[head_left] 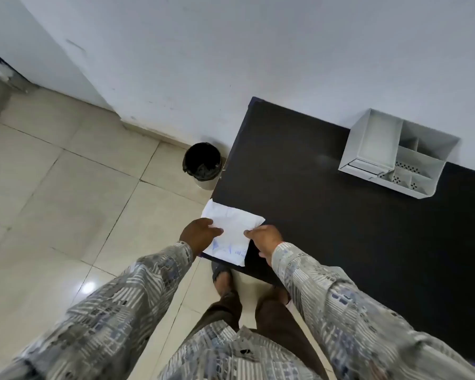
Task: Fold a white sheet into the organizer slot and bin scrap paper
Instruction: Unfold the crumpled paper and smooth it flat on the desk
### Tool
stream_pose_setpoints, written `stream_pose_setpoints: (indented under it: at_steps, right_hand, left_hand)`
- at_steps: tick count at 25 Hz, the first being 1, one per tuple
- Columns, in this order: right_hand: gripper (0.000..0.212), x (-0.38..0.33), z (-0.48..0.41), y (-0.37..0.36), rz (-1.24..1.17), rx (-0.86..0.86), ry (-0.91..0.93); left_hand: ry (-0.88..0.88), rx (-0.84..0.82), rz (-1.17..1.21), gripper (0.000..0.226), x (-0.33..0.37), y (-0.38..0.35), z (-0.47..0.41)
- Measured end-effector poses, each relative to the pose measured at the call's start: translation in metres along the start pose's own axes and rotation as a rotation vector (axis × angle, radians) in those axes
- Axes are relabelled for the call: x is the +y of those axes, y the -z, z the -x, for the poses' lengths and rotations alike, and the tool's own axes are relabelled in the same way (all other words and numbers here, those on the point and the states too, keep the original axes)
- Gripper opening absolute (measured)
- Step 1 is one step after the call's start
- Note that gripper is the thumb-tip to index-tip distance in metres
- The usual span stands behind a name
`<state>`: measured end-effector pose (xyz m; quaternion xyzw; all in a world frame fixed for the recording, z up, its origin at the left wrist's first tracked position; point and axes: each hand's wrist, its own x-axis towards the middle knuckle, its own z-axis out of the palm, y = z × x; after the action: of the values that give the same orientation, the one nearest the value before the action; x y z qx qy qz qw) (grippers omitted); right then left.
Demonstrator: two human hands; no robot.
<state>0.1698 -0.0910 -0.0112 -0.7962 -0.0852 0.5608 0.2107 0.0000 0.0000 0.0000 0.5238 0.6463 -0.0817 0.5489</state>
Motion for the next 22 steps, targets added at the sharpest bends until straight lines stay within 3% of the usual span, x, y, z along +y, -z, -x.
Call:
stream_pose_setpoints:
  at_steps: [4,8,11,13,15,17,19,22]
  right_hand:
    - [0.035,-0.003,-0.003,-0.015,-0.160,-0.119,-0.086]
    - [0.030,-0.026,0.011,-0.006,-0.190,-0.091,0.059]
    - [0.028,-0.049,0.048,0.022,0.237,0.035,0.431]
    - [0.030,-0.058,0.073,0.043,0.649,0.103,0.714]
    - [0.029,-0.062,0.100,0.063,0.855,0.127,0.877]
    - [0.027,-0.060,0.122,0.083,0.715,0.132,0.847]
    - [0.028,-0.055,0.137,0.098,0.541,0.266,0.782]
    - [0.025,-0.038,0.150,0.112,0.662,0.430,0.779]
  left_hand:
    - [-0.002,-0.022,-0.034,0.055,-0.003,0.000,-0.010]
    - [0.110,-0.158,0.332,0.064,0.024,0.010,0.007]
    - [0.105,-0.409,0.573,0.078,0.058,0.012,0.036]
    - [0.095,-0.553,0.844,0.072,0.080,0.009,0.050]
    - [0.096,-0.589,0.937,0.059,0.096,0.000,0.061]
    - [0.033,-0.517,0.884,0.046,0.108,-0.011,0.072]
    - [-0.058,-0.467,0.867,0.043,0.112,-0.020,0.079]
    - [-0.163,-0.468,0.853,0.041,0.118,-0.030,0.105]
